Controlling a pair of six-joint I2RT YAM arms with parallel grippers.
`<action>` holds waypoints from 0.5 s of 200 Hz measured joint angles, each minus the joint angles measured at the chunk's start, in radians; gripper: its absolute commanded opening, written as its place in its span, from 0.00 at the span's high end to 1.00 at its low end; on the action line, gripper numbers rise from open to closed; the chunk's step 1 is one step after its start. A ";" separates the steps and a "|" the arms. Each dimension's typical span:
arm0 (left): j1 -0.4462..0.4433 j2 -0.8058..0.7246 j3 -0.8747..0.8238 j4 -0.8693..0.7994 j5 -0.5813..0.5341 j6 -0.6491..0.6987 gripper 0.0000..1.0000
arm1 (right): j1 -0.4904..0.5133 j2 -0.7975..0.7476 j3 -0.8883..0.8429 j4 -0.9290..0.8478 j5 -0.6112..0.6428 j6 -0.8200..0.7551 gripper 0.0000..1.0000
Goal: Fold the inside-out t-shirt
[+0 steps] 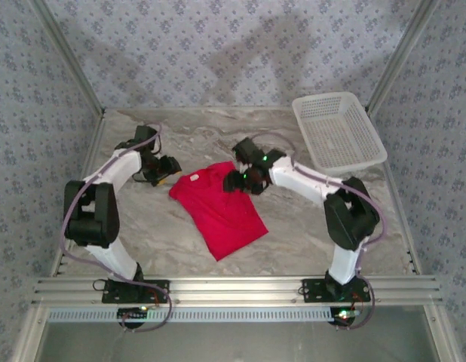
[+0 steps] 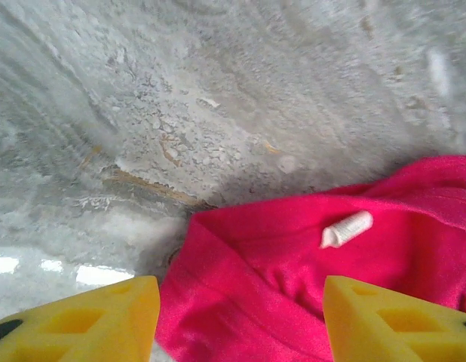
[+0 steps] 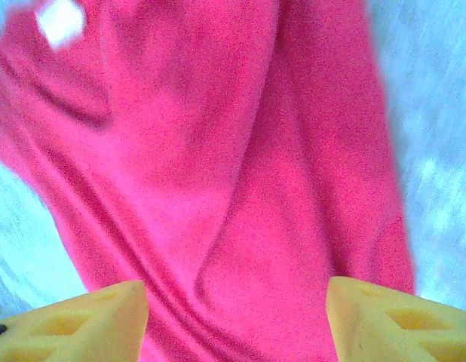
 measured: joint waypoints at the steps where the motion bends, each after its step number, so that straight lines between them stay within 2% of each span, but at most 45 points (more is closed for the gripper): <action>1: 0.000 -0.007 -0.005 0.000 0.000 0.000 0.40 | -0.003 0.003 0.005 0.001 -0.001 -0.002 0.33; 26: -0.002 -0.124 -0.134 0.034 0.059 -0.013 0.39 | -0.094 0.184 0.170 0.023 -0.053 -0.066 0.32; 53: -0.018 -0.140 -0.282 0.108 0.128 -0.050 0.37 | -0.097 0.332 0.281 0.002 -0.078 -0.099 0.32; 82: -0.039 -0.051 -0.311 0.195 0.183 -0.087 0.39 | -0.083 0.373 0.285 0.004 -0.095 -0.102 0.32; 100: -0.050 0.001 -0.282 0.221 0.197 -0.108 0.46 | -0.074 0.338 0.219 0.047 -0.101 -0.090 0.33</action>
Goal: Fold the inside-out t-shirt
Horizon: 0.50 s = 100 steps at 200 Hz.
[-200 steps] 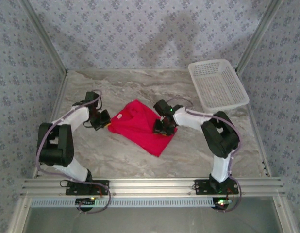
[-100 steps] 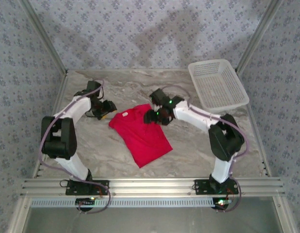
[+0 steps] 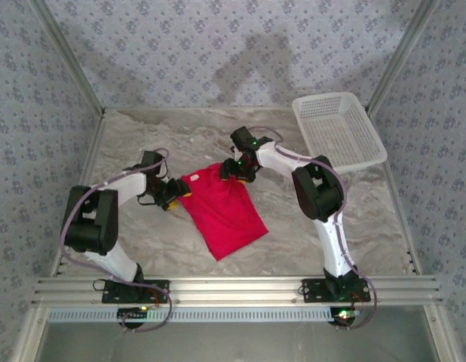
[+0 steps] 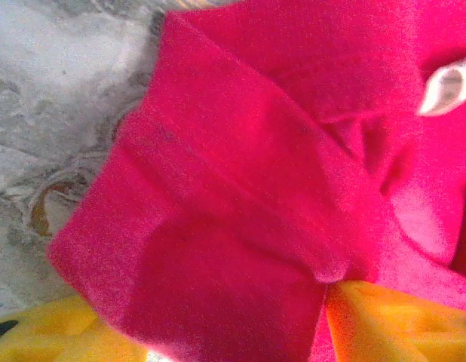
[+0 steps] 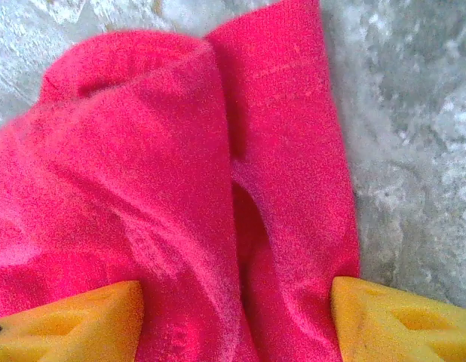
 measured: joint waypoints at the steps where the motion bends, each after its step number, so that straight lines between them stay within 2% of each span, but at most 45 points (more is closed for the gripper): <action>1: 0.000 0.003 0.003 0.000 0.002 -0.001 0.46 | 0.000 -0.002 -0.004 0.002 0.000 0.000 0.33; 27: -0.026 0.107 0.126 0.066 0.037 -0.005 0.64 | 0.039 -0.116 -0.156 0.036 0.014 0.031 0.32; 41: -0.039 0.159 0.205 0.083 0.049 0.007 0.68 | 0.061 -0.177 -0.209 0.027 0.043 0.038 0.29; 61: -0.051 0.188 0.273 0.091 0.058 0.023 0.67 | 0.061 -0.245 -0.227 0.007 0.081 0.029 0.23; 100: -0.050 0.187 0.297 0.047 0.053 0.061 0.54 | -0.030 -0.272 -0.224 -0.002 0.139 0.006 0.21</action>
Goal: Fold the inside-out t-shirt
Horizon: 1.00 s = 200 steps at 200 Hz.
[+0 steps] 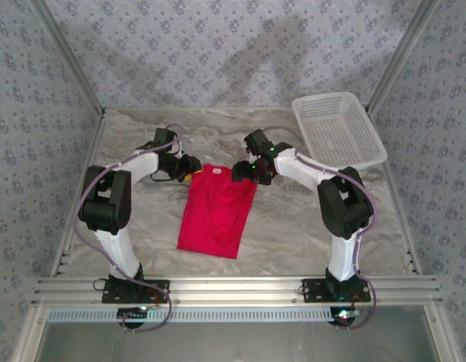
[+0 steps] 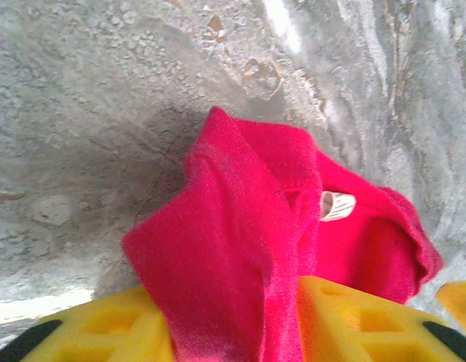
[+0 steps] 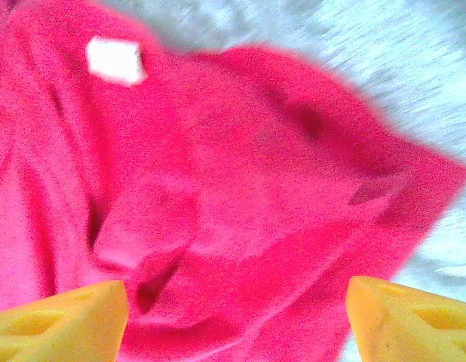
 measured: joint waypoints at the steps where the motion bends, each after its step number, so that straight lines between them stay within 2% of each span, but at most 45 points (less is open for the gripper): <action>1: 0.000 0.000 0.000 -0.001 0.000 0.001 0.54 | -0.002 0.000 0.000 -0.003 0.003 0.000 0.21; 18: 0.000 -0.001 0.000 -0.020 -0.004 0.006 0.54 | -0.008 0.000 0.002 -0.035 0.036 0.001 0.22; 30: 0.000 -0.001 0.000 -0.028 -0.007 0.009 0.54 | 0.006 0.002 0.005 -0.057 0.062 0.008 0.28; 66: 0.000 -0.006 0.000 -0.058 -0.023 0.014 0.55 | 0.066 -0.030 -0.046 -0.050 0.082 0.076 0.53; 92: 0.000 -0.029 -0.006 -0.073 -0.037 0.021 0.57 | 0.095 -0.108 -0.145 -0.023 0.050 0.135 0.77; 110: 0.000 -0.036 -0.006 -0.076 -0.041 0.022 0.58 | 0.098 -0.135 -0.190 0.014 0.019 0.164 0.76; 143: 0.000 -0.036 -0.018 -0.077 -0.041 0.025 0.60 | 0.109 -0.127 -0.243 0.068 -0.026 0.213 0.67; 200: 0.000 -0.036 -0.023 -0.081 -0.041 0.025 0.62 | 0.130 -0.031 -0.204 0.124 -0.069 0.246 0.67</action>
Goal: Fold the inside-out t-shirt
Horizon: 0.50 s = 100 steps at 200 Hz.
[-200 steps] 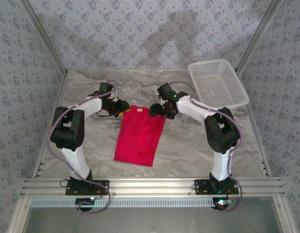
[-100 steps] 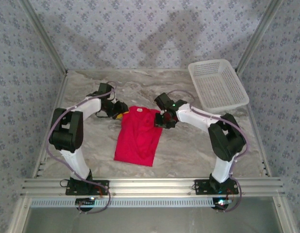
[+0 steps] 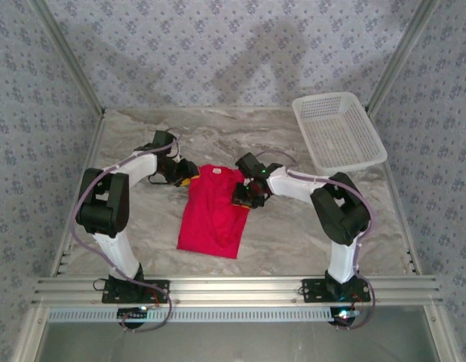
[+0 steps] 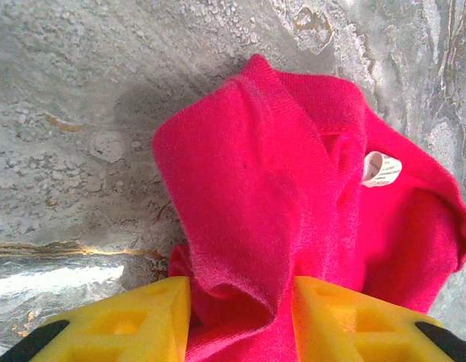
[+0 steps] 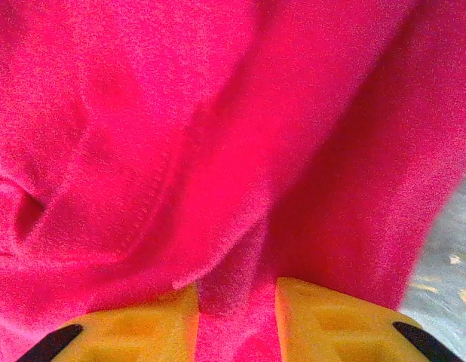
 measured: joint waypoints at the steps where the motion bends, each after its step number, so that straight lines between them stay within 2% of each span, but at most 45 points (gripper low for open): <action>1: 0.000 0.000 0.000 0.000 0.000 0.000 0.62 | 0.000 0.001 0.001 0.000 0.000 0.000 0.68; 14: 0.000 0.000 0.000 0.000 0.000 0.000 0.62 | 0.005 0.012 0.021 0.003 -0.005 0.002 0.72; 26: 0.000 0.000 0.000 0.000 0.000 0.000 0.63 | 0.007 0.014 0.039 0.004 -0.010 0.005 0.80; 48: 0.000 0.000 0.000 0.000 0.000 0.001 0.68 | 0.012 0.014 0.066 -0.006 -0.011 0.003 1.00; 77: 0.003 -0.001 0.000 -0.009 -0.020 0.003 0.71 | 0.011 0.003 0.089 -0.069 -0.006 -0.022 1.00; 100: 0.003 -0.010 -0.002 -0.011 -0.029 0.000 0.71 | 0.011 -0.071 0.072 -0.127 0.018 -0.039 1.00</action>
